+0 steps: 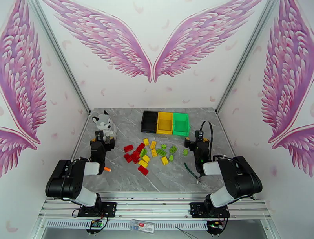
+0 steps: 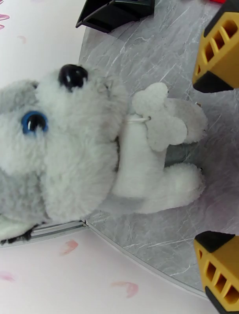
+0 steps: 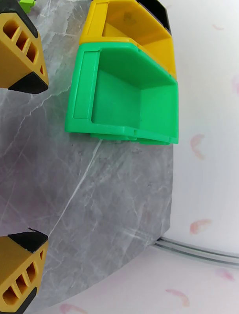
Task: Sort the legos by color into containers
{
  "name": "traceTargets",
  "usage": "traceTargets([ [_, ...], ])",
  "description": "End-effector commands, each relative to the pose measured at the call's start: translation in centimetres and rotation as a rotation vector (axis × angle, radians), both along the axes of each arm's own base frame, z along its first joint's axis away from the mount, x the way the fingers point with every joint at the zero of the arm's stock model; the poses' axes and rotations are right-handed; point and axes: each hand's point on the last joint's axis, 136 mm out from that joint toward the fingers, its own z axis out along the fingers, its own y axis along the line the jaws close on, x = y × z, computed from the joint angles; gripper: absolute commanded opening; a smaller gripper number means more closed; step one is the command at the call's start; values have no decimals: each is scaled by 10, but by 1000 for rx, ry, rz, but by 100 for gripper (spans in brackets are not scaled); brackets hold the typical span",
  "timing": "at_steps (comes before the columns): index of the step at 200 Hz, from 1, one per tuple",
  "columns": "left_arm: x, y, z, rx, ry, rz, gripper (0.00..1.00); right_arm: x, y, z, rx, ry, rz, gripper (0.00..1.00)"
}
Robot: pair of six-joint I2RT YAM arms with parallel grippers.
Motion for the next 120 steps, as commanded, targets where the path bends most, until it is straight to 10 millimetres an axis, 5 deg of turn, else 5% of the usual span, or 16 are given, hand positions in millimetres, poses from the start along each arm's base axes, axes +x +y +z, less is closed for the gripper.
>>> traceTargets([
  [1,6,-1,8,8,-9,-18,99,2,-1,7,3,-14,0,99],
  [120,6,-2,8,-17,-15,-47,99,2,-1,7,5,-13,1,99],
])
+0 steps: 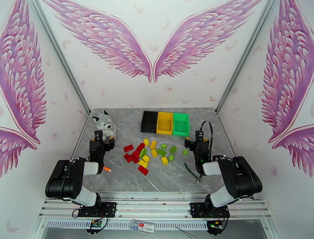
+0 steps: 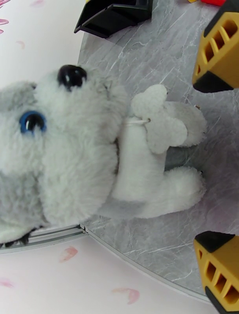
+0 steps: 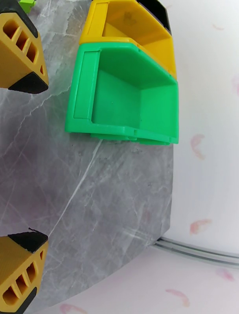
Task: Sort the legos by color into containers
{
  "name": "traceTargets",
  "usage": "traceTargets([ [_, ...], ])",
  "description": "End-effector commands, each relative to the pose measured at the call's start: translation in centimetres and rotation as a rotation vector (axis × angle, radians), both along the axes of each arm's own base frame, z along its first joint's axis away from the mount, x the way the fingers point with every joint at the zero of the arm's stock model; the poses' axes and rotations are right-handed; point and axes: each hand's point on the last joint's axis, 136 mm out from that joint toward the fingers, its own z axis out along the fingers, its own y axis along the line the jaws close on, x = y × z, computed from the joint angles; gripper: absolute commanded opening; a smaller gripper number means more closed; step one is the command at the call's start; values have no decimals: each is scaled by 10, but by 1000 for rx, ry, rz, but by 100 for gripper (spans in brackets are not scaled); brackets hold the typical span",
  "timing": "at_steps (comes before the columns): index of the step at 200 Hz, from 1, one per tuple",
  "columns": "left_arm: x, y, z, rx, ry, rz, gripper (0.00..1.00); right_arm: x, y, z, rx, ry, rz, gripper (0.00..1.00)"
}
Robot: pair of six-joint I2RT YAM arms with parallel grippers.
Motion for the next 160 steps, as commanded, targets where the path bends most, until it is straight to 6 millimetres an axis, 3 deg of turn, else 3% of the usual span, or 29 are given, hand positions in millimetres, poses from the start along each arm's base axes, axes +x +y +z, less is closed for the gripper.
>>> traceTargets([
  [1,4,-4,8,10,-15,-9,99,2,-1,7,5,-12,1,99],
  [111,5,-6,9,28,-10,-4,99,2,-1,7,5,-15,1,99],
  [133,5,-1,11,30,-11,23,99,2,12,16,-4,-13,81,99],
  [143,4,1,19,37,-14,45,99,-3,6,25,-7,-11,45,99],
  [160,1,0,36,87,-5,87,99,-13,-21,38,7,-17,-123,99],
])
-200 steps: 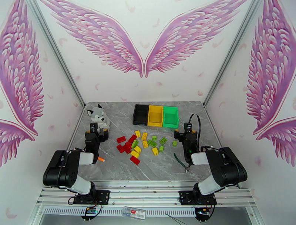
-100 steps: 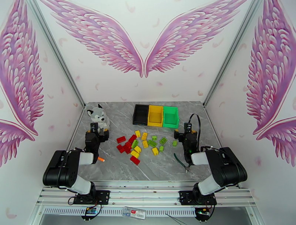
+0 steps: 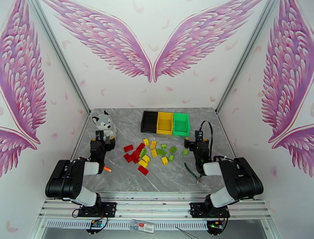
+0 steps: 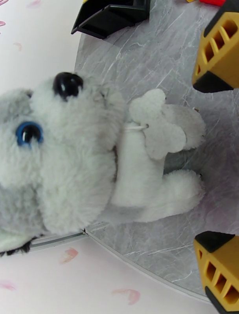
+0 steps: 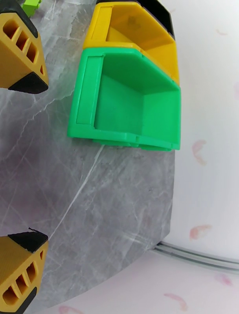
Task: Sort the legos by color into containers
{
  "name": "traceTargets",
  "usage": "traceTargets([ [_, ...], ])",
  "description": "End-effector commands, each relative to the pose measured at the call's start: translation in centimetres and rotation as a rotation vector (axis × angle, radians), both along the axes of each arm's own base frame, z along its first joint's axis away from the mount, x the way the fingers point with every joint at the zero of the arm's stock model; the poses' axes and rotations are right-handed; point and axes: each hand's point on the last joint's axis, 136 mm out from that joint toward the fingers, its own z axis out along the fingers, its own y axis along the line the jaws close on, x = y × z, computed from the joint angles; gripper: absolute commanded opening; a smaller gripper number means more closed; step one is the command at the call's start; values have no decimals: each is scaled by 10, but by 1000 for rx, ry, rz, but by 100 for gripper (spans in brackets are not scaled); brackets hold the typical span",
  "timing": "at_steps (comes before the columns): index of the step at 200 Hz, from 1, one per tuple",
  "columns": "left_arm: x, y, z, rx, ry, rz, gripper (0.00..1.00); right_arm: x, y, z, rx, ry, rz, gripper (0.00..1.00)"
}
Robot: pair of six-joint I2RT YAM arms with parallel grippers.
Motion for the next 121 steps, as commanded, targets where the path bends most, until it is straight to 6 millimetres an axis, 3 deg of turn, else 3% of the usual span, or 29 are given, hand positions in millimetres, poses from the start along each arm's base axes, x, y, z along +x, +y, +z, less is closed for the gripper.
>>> traceTargets([
  [1,3,2,36,62,-31,66,99,-8,-25,26,9,-18,-154,99],
  [19,0,-10,57,144,-42,77,99,-20,-50,39,61,8,-331,99],
  [30,-4,-24,79,148,-99,68,99,-24,-54,44,149,33,-391,99],
  [41,-9,-41,96,114,-144,9,99,-23,-44,44,219,93,-358,99],
  [65,-23,-53,134,-84,-204,-8,99,-20,-16,37,404,217,-287,99],
  [88,-35,-73,167,-326,-220,-96,99,-17,25,39,524,358,-114,100],
  [121,-49,-131,170,-715,-141,-296,99,-39,39,28,548,484,-56,91],
])
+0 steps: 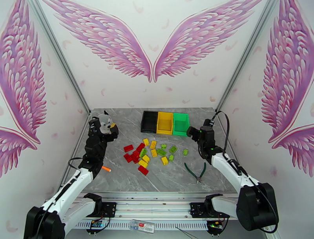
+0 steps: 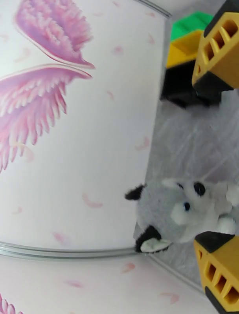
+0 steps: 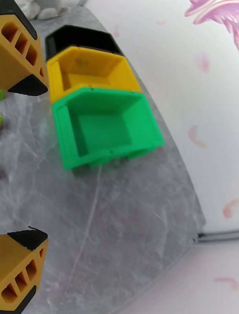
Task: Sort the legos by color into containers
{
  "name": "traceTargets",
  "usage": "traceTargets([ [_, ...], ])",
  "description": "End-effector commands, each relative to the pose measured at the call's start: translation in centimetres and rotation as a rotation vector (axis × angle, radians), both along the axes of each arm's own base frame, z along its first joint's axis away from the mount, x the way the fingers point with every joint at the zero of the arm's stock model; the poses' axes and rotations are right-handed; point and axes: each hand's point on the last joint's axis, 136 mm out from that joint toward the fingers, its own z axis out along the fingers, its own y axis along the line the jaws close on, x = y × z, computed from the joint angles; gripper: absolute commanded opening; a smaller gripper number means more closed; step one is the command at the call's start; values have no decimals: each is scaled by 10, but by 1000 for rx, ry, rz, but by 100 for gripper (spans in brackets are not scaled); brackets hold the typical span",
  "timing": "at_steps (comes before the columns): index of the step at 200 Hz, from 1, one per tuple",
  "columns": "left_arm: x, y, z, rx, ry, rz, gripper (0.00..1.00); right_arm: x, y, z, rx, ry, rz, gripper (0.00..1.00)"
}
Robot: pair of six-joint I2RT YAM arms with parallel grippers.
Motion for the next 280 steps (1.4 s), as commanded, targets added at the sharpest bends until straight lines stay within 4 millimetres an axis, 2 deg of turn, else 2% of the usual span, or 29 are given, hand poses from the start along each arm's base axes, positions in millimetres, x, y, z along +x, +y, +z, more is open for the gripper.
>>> traceTargets([
  [1,-9,-52,-26,-279,166,-231,99,-32,22,-30,104,196,89,92],
  [12,-12,-78,-30,-270,198,-301,99,-40,24,-42,112,228,99,91],
  [37,-25,-129,-54,-160,303,-426,99,-49,22,-65,113,277,84,92],
  [68,-23,-161,-84,-107,367,-489,99,-46,24,-73,90,294,101,84],
  [97,-22,-184,-137,-17,479,-520,99,-44,29,-85,83,330,128,73],
  [114,-21,-188,-163,-18,555,-485,99,-42,35,-92,75,354,151,65],
  [123,-18,-188,-168,-37,583,-459,99,-40,38,-96,67,366,165,59],
  [134,-13,-184,-172,-37,616,-391,99,-39,43,-100,55,382,178,56],
  [166,-14,-183,-168,58,594,-337,99,-36,54,-116,28,437,208,56],
  [197,-25,-195,-157,66,484,-437,99,-33,58,-122,7,457,212,57],
  [216,-30,-196,-145,7,427,-481,99,-31,54,-124,-8,460,196,57],
  [228,-34,-201,-141,43,434,-521,99,-30,54,-127,-14,469,191,57],
  [246,-30,-193,-139,73,498,-452,99,-28,53,-133,-21,493,183,56],
  [280,-41,-221,-134,68,485,-628,98,-26,51,-139,-36,524,174,54],
])
